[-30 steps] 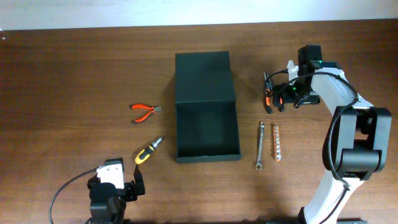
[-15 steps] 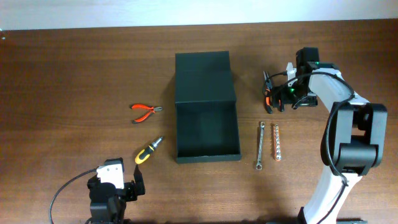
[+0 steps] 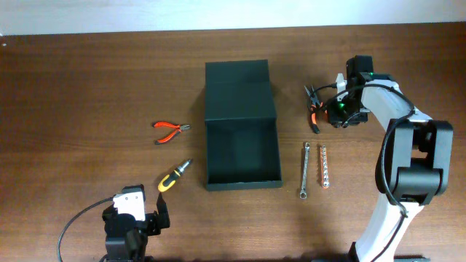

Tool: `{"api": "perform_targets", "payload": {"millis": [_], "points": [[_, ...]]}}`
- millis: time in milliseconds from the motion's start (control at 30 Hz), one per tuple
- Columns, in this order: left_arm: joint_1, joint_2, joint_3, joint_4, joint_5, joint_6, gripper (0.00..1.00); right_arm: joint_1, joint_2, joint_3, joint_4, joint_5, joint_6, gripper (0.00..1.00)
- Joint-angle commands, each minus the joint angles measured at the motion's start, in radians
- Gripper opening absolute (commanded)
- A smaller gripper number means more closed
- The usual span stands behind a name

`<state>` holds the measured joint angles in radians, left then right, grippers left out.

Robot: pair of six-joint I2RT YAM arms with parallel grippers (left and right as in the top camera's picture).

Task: Pack container
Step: 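Move the right gripper to the orange-black pliers and grasp them, then lift the pliers with the right gripper and lower them into the box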

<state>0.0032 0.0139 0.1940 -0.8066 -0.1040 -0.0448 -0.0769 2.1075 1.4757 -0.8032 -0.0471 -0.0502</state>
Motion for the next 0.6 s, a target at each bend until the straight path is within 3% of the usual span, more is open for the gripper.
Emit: {"api": "perform_targets", "payload": {"millis": [0,200,567], "points": [[0.006,-0.009,-0.005,0.000,0.007,0.016,0.99,0.005,0.023,0.012,-0.001,-0.029,0.007,0.21],[0.006,-0.009,-0.005,0.000,0.007,0.016,0.99,0.005,0.019,0.045,-0.020,-0.033,0.007,0.04],[0.006,-0.009,-0.005,0.000,0.007,0.016,0.99,0.005,0.019,0.208,-0.132,-0.054,0.006,0.04]]}}
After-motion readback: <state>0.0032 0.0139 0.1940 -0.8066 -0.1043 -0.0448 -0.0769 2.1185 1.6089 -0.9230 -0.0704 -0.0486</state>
